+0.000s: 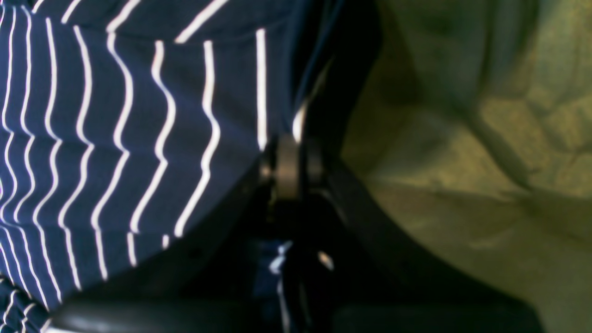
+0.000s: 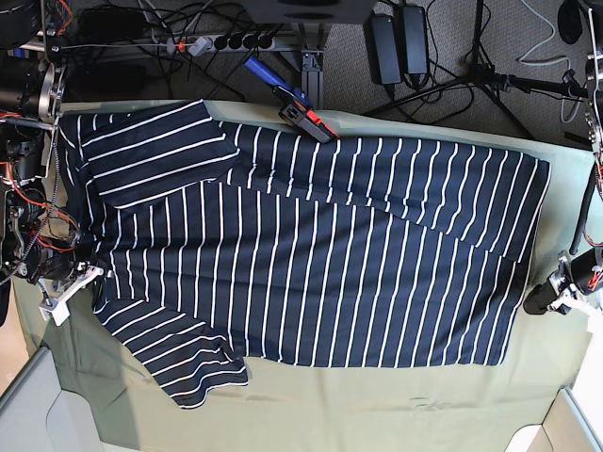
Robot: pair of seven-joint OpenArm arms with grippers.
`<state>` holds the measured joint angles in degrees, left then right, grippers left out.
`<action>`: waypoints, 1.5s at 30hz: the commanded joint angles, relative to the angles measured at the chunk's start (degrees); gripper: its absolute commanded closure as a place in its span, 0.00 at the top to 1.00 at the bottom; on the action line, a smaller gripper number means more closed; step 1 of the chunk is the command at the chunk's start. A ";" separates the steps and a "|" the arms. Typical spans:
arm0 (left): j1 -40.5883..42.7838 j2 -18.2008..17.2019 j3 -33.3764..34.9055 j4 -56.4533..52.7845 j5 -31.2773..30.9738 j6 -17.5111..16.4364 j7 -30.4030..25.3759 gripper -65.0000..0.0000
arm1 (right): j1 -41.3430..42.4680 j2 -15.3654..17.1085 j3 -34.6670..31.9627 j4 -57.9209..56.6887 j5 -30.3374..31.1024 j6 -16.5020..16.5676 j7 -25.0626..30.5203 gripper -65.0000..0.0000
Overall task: Fold the T-shirt properly
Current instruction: 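Fold the held edge over toward the collar side with both grippers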
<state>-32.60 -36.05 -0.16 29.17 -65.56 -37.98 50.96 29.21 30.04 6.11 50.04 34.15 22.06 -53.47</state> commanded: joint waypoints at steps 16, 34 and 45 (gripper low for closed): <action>-1.68 6.40 -0.17 0.87 17.07 -2.02 -16.92 0.38 | 1.53 1.33 0.31 1.03 1.03 2.38 0.28 0.00; -1.53 8.13 -0.17 0.90 7.02 -2.02 -2.27 0.12 | 1.53 1.33 0.31 1.03 1.07 2.38 0.26 0.00; -1.49 2.40 -0.17 3.43 -5.01 -2.02 8.68 0.00 | 1.51 1.42 0.31 1.03 3.41 3.80 -2.21 0.00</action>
<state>-32.40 -32.75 -0.12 31.51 -69.34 -38.00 60.42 29.19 30.17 6.11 50.04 36.67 22.33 -55.92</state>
